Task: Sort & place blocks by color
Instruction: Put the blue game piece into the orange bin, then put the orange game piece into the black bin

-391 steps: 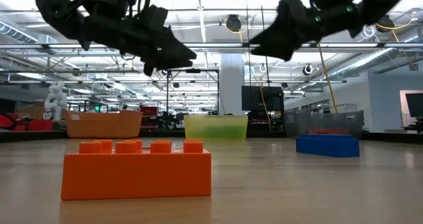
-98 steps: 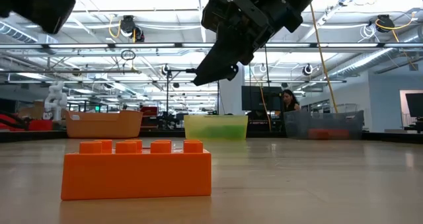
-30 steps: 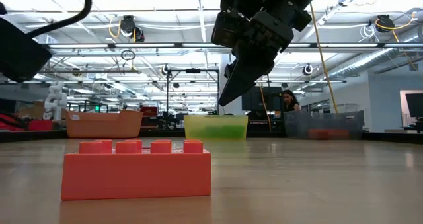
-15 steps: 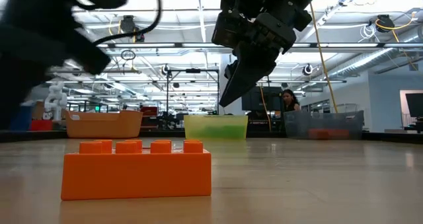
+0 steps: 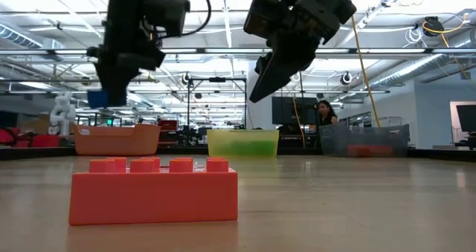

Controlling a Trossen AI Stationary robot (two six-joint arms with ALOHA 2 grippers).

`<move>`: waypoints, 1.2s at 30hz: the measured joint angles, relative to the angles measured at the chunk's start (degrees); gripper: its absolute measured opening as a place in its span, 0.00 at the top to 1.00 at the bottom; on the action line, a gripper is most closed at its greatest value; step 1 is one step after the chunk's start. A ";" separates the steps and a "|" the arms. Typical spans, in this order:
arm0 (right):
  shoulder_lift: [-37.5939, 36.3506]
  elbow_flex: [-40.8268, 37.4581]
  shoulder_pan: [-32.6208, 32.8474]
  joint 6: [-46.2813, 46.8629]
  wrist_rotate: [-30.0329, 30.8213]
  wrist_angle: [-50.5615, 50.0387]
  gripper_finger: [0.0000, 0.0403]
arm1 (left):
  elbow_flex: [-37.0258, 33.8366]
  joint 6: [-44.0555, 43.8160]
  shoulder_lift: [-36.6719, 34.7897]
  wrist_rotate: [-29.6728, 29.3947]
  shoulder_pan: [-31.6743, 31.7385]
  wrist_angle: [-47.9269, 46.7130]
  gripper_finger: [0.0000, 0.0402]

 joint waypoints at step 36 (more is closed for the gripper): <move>0.02 -3.36 2.36 -0.84 0.01 3.00 0.58 | 0.02 28.11 -0.63 -1.92 39.40 23.85 0.29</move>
